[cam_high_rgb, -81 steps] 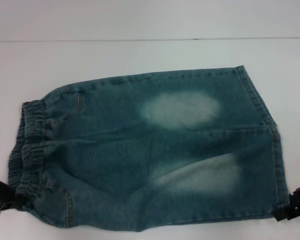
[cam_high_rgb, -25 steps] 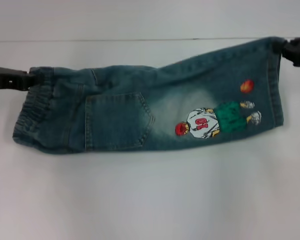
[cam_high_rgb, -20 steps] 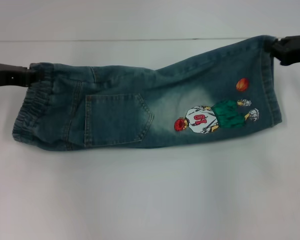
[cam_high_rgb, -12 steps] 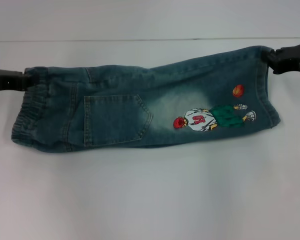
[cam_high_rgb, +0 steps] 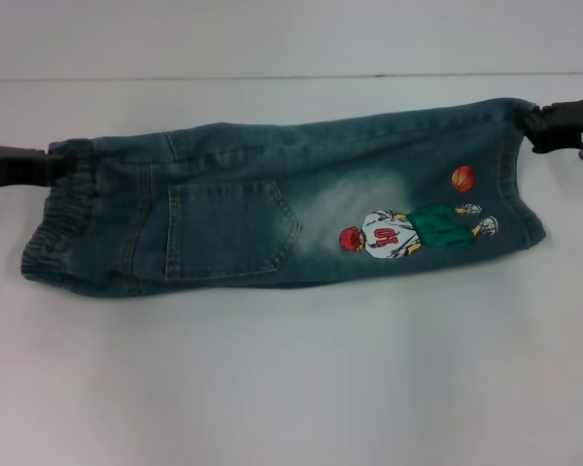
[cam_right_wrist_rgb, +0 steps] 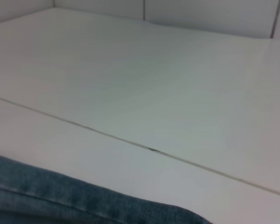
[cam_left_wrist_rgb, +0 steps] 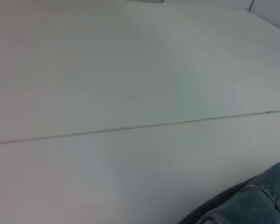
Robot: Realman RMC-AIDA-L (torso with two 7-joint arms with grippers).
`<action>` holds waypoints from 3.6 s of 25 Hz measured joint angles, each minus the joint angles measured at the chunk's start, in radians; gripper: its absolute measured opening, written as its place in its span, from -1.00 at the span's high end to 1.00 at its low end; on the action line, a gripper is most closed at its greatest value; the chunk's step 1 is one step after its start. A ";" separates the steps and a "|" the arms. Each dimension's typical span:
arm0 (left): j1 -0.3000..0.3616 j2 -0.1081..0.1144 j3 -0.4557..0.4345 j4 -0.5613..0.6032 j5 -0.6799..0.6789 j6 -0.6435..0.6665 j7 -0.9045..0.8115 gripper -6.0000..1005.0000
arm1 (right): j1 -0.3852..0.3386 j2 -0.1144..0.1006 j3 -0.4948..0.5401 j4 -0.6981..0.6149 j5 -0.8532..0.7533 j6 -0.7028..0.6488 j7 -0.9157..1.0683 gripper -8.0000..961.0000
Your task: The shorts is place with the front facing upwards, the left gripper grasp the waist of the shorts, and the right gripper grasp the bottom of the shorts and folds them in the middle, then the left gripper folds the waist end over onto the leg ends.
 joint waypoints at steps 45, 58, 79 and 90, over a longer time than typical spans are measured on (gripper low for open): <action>-0.035 0.029 0.214 -0.036 0.217 -0.060 0.014 -0.24 | 0.013 0.000 -0.028 0.081 0.063 0.046 -0.143 -0.71; 0.019 0.017 0.182 0.053 0.161 -0.060 0.017 -0.23 | 0.006 0.002 -0.029 0.061 0.068 0.024 -0.143 -0.75; 0.322 -0.020 -0.101 0.052 -0.472 0.338 0.424 -0.23 | -0.257 0.003 -0.034 -0.032 0.317 -0.698 -0.541 -0.74; 0.343 -0.039 -0.208 -0.055 -0.437 0.348 0.495 -0.22 | -0.296 0.000 -0.044 0.053 0.278 -0.723 -0.627 -0.74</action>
